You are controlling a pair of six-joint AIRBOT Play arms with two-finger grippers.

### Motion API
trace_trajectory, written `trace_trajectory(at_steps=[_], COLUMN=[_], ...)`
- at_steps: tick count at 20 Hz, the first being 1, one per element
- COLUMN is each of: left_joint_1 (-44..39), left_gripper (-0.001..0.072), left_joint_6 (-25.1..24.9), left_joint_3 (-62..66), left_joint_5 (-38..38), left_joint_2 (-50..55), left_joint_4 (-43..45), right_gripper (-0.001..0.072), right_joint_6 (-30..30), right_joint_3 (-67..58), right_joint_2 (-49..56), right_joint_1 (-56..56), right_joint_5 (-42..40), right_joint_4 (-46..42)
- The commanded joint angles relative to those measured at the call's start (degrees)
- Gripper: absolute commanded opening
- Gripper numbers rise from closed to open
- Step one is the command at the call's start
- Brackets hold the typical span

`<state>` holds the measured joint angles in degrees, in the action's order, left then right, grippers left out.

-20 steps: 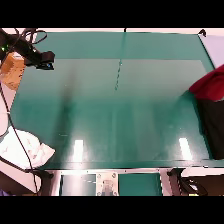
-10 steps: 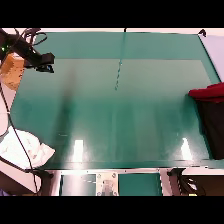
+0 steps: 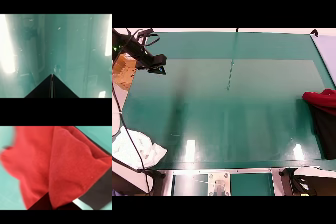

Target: Fold the shirts.

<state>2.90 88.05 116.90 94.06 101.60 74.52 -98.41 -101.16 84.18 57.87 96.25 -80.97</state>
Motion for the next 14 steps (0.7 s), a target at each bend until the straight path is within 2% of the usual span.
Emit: trace_trajectory(at_steps=[1,6,7,8,9,12,14], left_joint_1=[0.0,0.0,0.0,0.0,0.0,0.0,0.0], left_gripper=[0.0023,0.0023,0.0023,0.0022,0.0023,0.0023,0.0022], left_joint_6=[0.0,0.0,0.0,0.0,0.0,0.0,0.0], left_joint_3=[0.0,0.0,0.0,0.0,0.0,0.0,0.0], left_joint_5=[0.0,0.1,0.1,0.1,0.0,-0.6,-0.7], left_joint_2=[0.0,0.0,0.0,0.0,0.0,0.0,-0.3], left_joint_4=[0.0,-0.2,-0.3,-0.5,-1.1,-2.5,-3.9], right_gripper=[0.0016,0.0035,0.0180,0.0387,0.0547,0.0547,0.0533], right_joint_6=[-1.7,-1.7,-1.7,-2.1,-2.1,-4.9,-6.2], right_joint_3=[6.5,20.1,23.0,25.3,27.0,25.8,20.6], right_joint_2=[-0.2,0.0,0.1,0.4,0.8,1.3,1.4], right_joint_1=[0.0,0.1,0.1,0.2,0.2,0.2,-0.9], right_joint_5=[1.9,-2.1,-2.1,-1.7,-0.7,2.3,2.2], right_joint_4=[-9.4,-16.9,-17.2,-17.2,-17.2,-17.2,-13.8])
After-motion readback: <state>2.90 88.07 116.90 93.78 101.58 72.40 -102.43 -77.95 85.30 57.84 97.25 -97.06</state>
